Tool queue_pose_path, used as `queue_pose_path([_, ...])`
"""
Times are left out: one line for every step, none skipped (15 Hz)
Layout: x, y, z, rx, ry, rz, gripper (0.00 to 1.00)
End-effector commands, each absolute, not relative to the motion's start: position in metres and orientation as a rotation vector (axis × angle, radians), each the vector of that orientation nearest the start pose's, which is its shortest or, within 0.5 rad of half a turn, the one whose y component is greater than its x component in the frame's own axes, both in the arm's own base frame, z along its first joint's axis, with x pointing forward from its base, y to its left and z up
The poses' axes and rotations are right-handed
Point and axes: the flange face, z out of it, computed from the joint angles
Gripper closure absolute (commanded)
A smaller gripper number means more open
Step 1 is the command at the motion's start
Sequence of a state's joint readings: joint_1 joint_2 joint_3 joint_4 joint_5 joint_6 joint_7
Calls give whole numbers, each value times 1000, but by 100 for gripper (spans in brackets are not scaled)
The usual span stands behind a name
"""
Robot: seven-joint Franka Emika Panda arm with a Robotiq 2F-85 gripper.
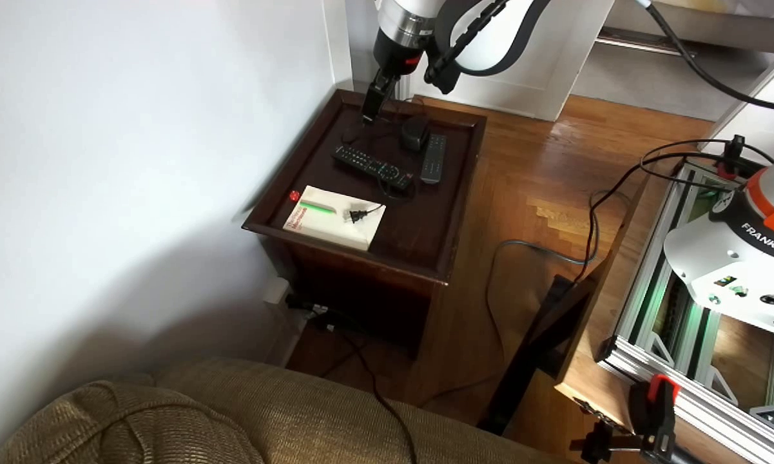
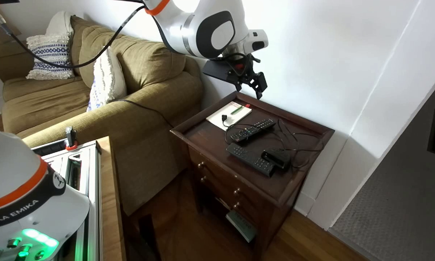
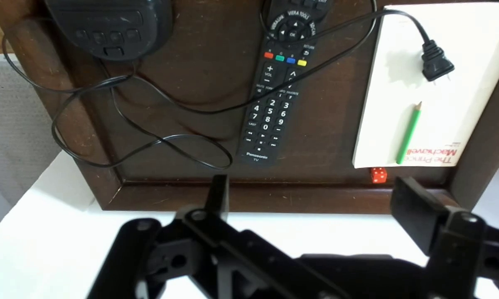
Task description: Press a button on the black remote on the left
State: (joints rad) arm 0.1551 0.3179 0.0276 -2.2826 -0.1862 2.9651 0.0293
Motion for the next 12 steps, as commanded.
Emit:
queue_pose_path([554, 114, 252, -3064, -508, -577, 0])
queue_pose_path([554, 114, 252, -3064, -508, -578, 0])
queue_pose_path([554, 114, 252, -3065, -508, -578, 0])
queue_pose_path([554, 114, 252, -3065, -507, -578, 0])
queue_pose_path([558, 116, 247, -3082, -474, -548, 0])
queue_pose_path([563, 118, 242, -3090, -453, -569, 0])
queue_pose_path([569, 120, 237, -3096, -409, -585, 0])
queue_pose_path([573, 121, 233, -3107, -368, -580, 0])
queue_pose_path([577, 124, 228, -3111, -344, -589, 23])
queue_pose_path([582, 126, 222, -3119, -313, -582, 26])
queue_pose_path([584, 130, 216, -3122, -288, -556, 34])
queue_pose_path([587, 134, 211, -3122, -274, -570, 42])
